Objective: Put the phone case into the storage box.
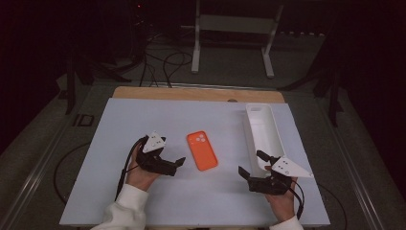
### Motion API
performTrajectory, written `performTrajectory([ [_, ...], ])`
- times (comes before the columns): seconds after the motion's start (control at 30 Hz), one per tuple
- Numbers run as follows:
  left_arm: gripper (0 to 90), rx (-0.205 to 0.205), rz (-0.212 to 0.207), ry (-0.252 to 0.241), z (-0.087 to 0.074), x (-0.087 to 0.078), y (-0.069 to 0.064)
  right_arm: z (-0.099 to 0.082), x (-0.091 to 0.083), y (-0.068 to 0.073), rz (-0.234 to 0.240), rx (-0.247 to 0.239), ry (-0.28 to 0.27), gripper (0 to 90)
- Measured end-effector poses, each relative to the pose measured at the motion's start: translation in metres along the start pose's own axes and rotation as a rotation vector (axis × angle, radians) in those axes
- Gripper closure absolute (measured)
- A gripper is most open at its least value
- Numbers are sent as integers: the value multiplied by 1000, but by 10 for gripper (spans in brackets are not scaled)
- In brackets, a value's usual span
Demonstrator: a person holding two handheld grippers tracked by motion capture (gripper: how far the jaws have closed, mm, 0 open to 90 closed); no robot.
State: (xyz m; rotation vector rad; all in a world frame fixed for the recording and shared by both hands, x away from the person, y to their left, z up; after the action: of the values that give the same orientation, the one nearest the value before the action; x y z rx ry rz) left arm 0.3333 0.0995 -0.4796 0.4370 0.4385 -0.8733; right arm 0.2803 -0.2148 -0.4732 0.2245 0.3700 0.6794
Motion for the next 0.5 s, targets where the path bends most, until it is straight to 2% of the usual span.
performTrajectory([
  [0.5,23,-2,-40,12,10,17,-2,0,0,-1,-3,2,0,99],
])
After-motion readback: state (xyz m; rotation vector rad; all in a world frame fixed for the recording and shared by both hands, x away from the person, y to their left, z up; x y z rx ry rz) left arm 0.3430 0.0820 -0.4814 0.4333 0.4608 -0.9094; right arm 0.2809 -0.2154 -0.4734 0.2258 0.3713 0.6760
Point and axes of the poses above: each handheld gripper's, and its own axes: x roughly forward along the jaws, z roughly out of its top, y roughly to its left, the point moved 5 cm from there along x, roughly forward along the jaws, and after that the axes turned 15 degrees about x, right-handed, at the moved point
